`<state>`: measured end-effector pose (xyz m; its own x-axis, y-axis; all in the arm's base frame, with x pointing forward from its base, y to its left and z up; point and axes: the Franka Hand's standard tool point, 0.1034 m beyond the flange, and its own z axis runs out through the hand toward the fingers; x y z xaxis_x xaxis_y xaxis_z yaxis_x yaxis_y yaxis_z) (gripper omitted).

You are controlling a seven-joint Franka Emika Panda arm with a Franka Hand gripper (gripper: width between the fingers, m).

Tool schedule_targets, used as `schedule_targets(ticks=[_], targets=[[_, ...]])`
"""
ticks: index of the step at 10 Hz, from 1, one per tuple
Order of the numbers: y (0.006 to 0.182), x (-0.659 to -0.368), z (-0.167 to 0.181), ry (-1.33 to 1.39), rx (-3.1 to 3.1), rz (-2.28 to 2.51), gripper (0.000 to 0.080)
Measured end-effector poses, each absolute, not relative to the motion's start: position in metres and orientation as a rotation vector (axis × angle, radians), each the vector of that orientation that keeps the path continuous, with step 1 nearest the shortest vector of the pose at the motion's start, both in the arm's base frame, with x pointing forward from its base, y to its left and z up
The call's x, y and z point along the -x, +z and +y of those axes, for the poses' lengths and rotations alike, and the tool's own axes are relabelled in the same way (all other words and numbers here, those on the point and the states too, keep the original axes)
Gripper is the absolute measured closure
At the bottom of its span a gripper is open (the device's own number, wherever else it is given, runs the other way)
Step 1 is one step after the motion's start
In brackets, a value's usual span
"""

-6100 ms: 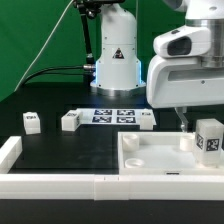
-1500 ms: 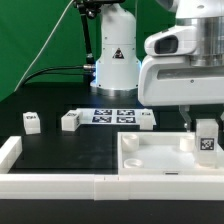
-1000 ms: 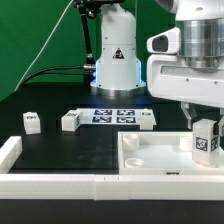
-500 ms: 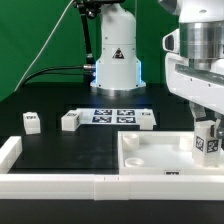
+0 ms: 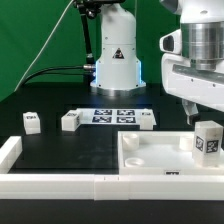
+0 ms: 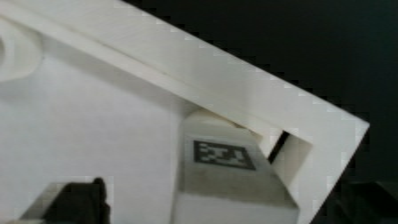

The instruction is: Assemble one leg

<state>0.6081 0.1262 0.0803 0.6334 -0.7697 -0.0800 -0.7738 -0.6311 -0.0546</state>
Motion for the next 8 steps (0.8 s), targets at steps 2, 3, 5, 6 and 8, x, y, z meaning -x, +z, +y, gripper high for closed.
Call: schedule_targets(ticks=[2, 3, 5, 6, 8], targets=[[0.081, -0.608, 0.128, 0.07, 2.921, 0.914, 0.0151], [0.08, -0.607, 0.128, 0.062, 2.967, 0.763, 0.0151], [0.08, -0.607, 0.126, 0.048, 3.045, 0.379, 0.0151], [0.077, -0.608, 0.119, 0.043, 3.063, 0.141, 0.0151], [0.076, -0.61, 0.117, 0.024, 3.088, -0.242, 0.0151]])
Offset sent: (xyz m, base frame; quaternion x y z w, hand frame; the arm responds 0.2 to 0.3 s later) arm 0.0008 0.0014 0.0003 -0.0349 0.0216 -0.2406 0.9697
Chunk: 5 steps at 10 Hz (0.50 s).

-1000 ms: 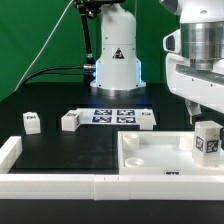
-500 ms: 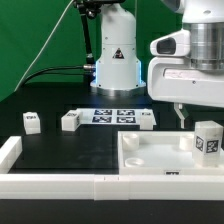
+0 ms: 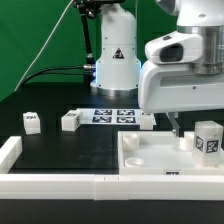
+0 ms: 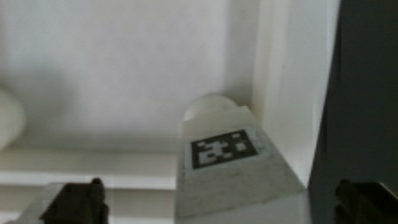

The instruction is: Assemble one leg

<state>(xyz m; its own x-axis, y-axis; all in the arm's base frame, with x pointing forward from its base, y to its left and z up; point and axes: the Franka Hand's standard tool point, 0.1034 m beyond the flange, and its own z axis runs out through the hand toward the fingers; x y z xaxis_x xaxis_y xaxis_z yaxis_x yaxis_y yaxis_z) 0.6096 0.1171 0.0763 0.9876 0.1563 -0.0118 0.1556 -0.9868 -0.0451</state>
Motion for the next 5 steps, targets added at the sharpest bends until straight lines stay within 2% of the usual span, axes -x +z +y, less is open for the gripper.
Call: schedule_targets(ticks=[2, 4, 5], targets=[[0.0765, -0.6117, 0.1186, -0.004, 3.076, -0.463, 0.0151], [0.0764, -0.6118, 0.1182, -0.004, 3.075, -0.471, 0.0151], [0.0763, -0.6117, 0.1181, -0.004, 3.075, -0.471, 0.0249]])
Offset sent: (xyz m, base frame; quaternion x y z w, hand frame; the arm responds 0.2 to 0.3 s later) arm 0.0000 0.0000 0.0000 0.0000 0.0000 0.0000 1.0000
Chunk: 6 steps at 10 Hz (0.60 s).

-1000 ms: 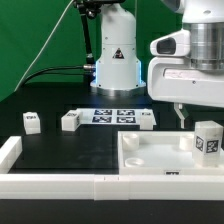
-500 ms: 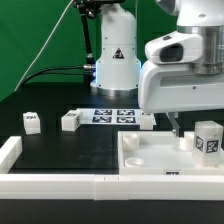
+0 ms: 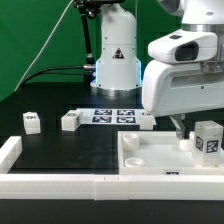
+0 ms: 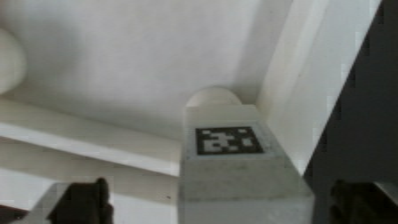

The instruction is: Assemble one leg

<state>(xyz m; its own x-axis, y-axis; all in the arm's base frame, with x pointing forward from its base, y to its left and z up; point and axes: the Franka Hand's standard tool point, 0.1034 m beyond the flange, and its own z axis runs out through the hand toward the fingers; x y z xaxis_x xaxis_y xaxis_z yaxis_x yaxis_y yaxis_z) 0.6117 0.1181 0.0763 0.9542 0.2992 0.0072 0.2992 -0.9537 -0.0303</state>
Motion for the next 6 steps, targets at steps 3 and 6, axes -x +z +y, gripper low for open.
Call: schedule_targets(ticks=[3, 6], targets=[[0.0761, -0.6116, 0.1183, -0.002, 3.083, -0.402, 0.0509], [0.0758, -0.6103, 0.1198, -0.051, 3.087, 0.104, 0.0509]])
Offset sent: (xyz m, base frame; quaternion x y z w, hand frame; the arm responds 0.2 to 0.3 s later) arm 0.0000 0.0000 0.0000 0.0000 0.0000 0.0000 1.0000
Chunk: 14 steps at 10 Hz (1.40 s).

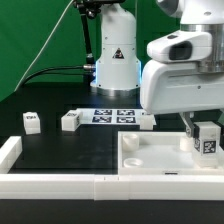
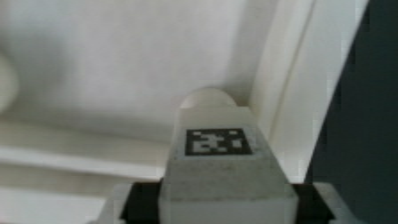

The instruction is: Assemble one leg

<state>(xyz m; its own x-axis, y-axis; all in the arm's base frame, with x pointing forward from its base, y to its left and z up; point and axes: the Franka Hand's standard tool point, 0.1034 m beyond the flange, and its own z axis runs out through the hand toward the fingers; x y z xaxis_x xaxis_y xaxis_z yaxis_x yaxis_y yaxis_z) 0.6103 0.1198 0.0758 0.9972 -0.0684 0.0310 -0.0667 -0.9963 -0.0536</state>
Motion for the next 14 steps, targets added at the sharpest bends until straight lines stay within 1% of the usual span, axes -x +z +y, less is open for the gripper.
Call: schedule_targets(ticks=[4, 8, 11, 12, 13, 14], targets=[[0.0749, -0.6094, 0.121, -0.069, 2.916, 0.939, 0.0509], [0.0747, -0.611, 0.1219, -0.092, 2.514, 1.67, 0.0509], [0.0749, -0.6113, 0.123, -0.055, 2.307, 1.916, 0.0509], [0.0744, -0.6109, 0.1235, -0.06, 2.373, 1.835, 0.0409], [0.0741, -0.6107, 0.124, -0.059, 2.373, 1.835, 0.0267], [0.0741, -0.6109, 0.1237, -0.066, 2.432, 1.758, 0.0267]])
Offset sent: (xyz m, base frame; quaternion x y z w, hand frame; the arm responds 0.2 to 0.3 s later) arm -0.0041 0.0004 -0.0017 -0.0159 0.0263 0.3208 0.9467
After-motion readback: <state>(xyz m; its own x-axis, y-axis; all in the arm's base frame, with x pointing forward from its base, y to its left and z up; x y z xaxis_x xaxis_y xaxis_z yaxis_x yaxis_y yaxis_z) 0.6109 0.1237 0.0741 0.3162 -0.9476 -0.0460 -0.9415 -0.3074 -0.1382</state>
